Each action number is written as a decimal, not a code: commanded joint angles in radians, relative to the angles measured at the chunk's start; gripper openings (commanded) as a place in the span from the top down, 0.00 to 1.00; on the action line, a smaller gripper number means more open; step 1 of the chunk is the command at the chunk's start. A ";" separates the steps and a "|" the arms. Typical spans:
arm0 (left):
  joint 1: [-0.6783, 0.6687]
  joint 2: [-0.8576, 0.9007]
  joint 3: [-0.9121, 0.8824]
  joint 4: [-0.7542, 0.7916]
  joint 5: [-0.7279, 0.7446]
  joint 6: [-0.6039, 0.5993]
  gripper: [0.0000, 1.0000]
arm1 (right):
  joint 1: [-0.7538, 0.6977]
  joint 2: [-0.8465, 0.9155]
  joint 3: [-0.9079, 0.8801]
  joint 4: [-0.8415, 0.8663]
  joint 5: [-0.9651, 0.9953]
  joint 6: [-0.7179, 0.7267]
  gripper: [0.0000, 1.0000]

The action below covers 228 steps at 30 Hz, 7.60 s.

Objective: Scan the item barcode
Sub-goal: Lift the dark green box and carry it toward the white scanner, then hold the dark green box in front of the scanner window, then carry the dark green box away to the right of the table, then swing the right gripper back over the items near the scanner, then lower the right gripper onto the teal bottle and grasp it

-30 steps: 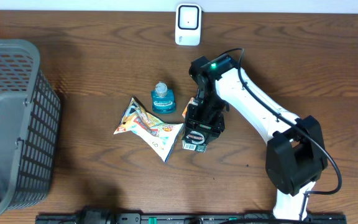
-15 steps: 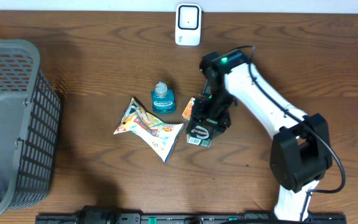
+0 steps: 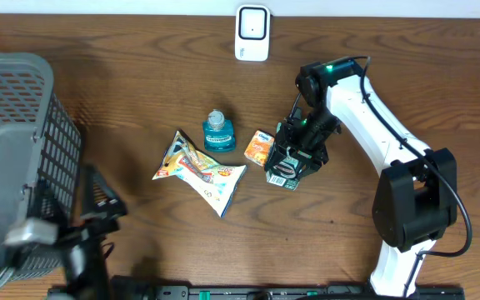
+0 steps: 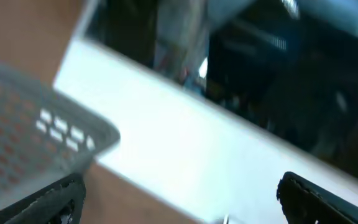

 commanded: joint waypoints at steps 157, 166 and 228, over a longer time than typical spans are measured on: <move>0.002 0.006 -0.269 -0.760 0.067 0.037 0.02 | -0.648 -0.192 0.201 0.861 -0.003 -0.467 0.01; 0.002 0.006 -0.269 -0.760 0.067 0.037 0.02 | -0.262 -0.233 0.201 0.739 -0.004 -0.674 0.01; 0.002 0.006 -0.269 -0.760 0.067 0.037 0.03 | 0.314 0.079 0.198 0.637 0.390 1.207 0.01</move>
